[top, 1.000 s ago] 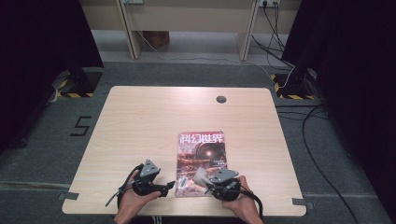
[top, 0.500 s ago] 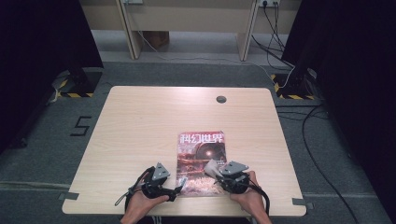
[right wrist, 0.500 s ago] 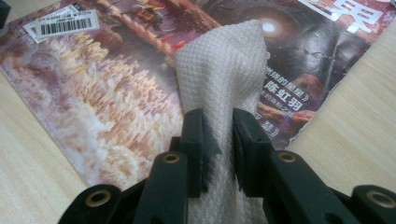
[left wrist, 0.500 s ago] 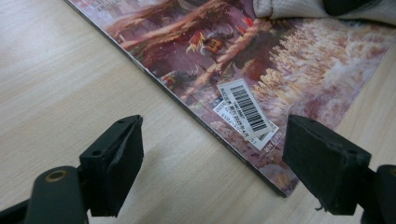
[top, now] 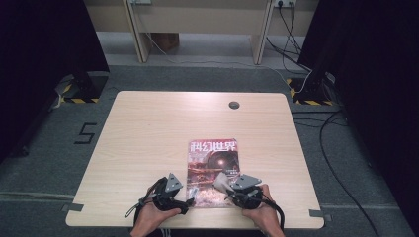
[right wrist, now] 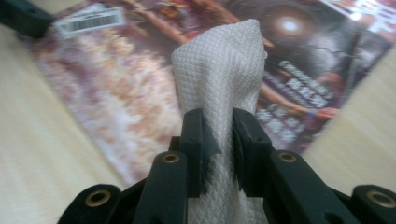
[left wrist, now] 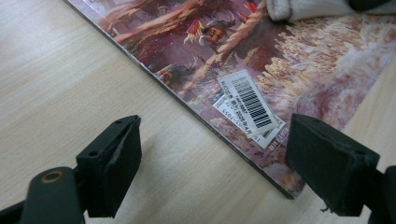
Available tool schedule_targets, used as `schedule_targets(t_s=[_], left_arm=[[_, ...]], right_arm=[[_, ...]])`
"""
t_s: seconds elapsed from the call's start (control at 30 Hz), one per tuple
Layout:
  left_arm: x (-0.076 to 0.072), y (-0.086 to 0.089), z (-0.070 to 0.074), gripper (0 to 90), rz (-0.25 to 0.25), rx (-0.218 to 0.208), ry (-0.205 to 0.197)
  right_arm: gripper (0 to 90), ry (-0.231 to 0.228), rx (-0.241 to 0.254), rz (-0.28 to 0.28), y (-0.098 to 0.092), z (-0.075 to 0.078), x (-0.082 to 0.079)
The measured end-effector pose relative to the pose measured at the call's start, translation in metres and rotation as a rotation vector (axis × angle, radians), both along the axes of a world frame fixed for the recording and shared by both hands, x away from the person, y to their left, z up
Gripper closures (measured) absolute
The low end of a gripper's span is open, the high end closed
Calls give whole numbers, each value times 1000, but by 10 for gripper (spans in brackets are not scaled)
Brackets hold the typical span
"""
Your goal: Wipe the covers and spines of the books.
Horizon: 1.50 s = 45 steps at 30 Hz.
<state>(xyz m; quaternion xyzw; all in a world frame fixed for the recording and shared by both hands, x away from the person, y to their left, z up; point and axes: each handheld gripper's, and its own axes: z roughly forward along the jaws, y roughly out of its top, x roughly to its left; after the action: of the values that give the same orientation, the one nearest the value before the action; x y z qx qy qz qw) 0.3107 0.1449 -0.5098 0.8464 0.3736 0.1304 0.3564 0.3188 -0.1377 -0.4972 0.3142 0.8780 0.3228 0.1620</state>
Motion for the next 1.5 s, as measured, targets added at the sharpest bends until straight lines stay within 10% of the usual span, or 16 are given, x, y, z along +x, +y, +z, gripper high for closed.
schedule_targets(t_s=[1.07, 1.5], left_arm=[[3, 2, -1, 164, 9, -19, 33], [3, 2, -1, 165, 9, -18, 32]], right_arm=[[758, 6, -29, -262, 3, 3, 145], [758, 4, -56, -351, 9, 5, 173]])
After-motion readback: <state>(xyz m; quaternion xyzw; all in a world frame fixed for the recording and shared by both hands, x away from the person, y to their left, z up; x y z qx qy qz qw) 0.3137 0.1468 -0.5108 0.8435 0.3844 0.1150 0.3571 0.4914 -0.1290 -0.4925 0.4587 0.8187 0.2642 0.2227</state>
